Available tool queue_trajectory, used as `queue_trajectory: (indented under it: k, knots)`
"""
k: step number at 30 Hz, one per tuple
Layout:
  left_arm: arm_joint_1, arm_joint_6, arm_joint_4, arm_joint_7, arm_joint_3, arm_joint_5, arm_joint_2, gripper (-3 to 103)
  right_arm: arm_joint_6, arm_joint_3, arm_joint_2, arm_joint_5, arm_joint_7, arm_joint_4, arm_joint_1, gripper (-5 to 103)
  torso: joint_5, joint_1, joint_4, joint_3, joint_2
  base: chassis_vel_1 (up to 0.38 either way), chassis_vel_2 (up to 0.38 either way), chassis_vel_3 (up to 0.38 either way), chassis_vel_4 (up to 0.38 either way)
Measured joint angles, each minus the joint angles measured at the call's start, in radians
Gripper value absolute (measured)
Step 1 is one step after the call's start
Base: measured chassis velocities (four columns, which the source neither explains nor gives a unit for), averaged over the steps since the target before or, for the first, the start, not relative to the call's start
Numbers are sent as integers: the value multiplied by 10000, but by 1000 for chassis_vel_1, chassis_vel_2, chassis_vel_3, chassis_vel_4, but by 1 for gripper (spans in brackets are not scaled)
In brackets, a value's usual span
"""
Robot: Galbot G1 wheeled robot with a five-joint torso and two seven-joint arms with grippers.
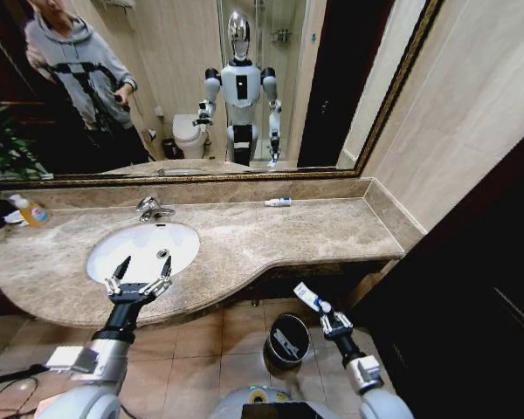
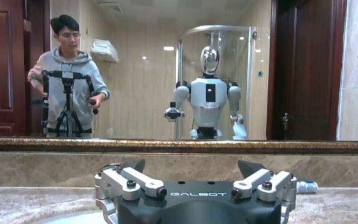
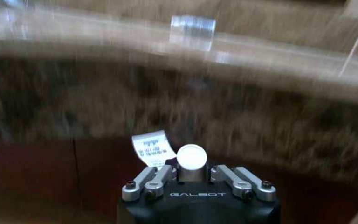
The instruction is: Pick up the trash from the sink and place it in the trash bin.
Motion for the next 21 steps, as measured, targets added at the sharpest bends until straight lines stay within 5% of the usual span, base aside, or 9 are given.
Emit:
queue_trajectory:
  k: [21]
  knots:
    - [0,0,0,0,0,0,0,100,370,-854,1307,-2302,-721,-8813,4773,24,0,1,0,1,-1,0,0,0,0]
